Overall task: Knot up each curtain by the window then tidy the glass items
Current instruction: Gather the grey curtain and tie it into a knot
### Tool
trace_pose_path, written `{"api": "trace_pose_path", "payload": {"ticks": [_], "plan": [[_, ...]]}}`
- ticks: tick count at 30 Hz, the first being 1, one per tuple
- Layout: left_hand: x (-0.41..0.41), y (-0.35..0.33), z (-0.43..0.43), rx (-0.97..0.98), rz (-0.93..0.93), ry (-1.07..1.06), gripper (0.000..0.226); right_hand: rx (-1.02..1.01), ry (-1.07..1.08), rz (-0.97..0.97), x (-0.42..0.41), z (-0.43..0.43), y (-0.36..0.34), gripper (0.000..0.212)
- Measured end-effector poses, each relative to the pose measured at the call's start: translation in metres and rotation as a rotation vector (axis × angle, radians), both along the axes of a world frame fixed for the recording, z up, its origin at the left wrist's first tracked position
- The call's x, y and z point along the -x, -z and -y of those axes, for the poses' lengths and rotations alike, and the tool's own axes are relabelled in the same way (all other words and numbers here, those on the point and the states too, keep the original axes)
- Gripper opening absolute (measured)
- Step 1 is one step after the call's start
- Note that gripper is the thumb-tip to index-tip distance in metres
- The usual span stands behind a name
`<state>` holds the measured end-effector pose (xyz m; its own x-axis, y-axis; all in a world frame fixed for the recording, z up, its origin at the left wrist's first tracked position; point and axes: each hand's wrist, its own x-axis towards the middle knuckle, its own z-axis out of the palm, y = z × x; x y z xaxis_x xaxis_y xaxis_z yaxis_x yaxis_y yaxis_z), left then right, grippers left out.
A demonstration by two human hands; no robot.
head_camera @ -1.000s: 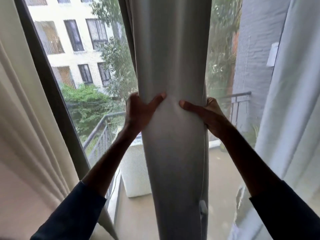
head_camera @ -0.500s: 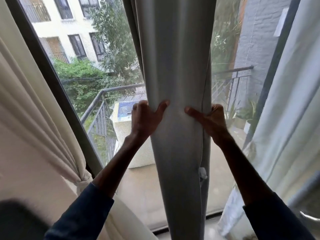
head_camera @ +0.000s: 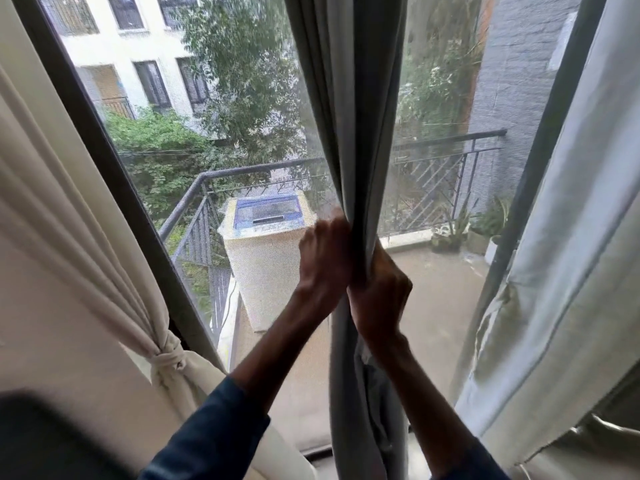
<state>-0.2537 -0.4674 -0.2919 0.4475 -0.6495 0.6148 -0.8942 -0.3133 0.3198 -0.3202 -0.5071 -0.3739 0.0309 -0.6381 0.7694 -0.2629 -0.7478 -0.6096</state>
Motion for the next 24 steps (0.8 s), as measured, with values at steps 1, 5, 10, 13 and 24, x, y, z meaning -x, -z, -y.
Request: {"api": "trace_pose_path", "payload": {"ticks": [1,5,10,13,24], "plan": [[0.001,0.003,-0.001,-0.012,0.021,0.023,0.008,-0.001,-0.012,-0.013,-0.002,-0.002,0.006,0.044],[0.002,0.018,-0.004,-0.052,0.054,0.092,0.016,0.035,-0.003,-0.015,-0.001,-0.002,0.013,0.058],[0.001,0.025,-0.013,-0.017,0.001,0.264,0.015,0.045,0.024,0.02,-0.001,-0.007,0.019,0.05],[0.003,0.023,-0.019,0.018,-0.07,0.313,0.008,0.054,0.01,0.01,-0.002,-0.006,0.018,0.047],[-0.004,0.015,0.0,0.074,-0.333,0.193,0.052,0.003,-0.196,-0.156,-0.015,-0.02,0.041,0.078]]}}
